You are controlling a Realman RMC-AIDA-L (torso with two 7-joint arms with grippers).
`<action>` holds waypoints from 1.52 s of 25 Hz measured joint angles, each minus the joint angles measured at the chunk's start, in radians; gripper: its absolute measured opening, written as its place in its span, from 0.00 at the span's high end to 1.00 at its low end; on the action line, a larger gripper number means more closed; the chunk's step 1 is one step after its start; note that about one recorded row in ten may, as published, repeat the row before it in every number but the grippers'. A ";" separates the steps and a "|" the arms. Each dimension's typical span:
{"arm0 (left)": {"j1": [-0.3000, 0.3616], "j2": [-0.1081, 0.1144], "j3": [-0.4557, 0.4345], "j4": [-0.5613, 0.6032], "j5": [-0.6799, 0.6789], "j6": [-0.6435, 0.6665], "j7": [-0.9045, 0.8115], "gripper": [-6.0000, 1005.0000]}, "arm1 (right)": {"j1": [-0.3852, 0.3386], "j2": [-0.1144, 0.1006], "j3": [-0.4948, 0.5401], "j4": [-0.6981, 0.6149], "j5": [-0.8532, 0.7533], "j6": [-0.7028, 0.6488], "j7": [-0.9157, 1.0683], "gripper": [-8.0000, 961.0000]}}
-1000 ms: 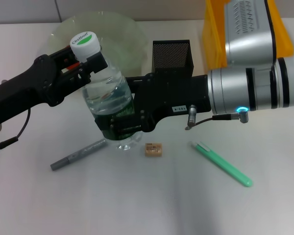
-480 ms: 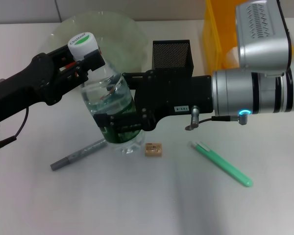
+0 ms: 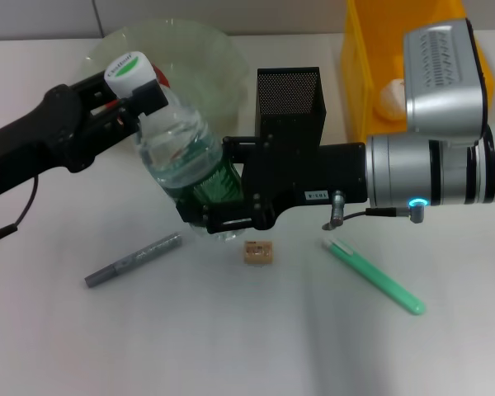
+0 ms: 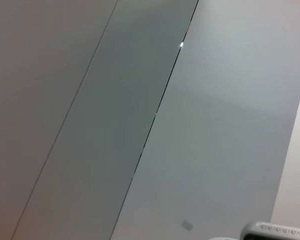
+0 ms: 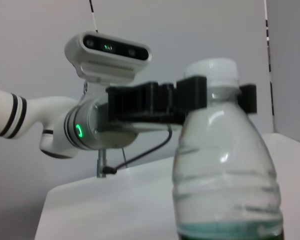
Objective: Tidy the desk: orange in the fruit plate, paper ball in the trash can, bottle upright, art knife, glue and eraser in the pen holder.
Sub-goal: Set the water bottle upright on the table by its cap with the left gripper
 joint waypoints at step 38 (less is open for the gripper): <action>0.047 0.020 -0.113 0.140 0.015 -0.331 0.172 0.55 | -0.119 -0.003 0.177 0.168 0.129 -0.034 -0.130 0.23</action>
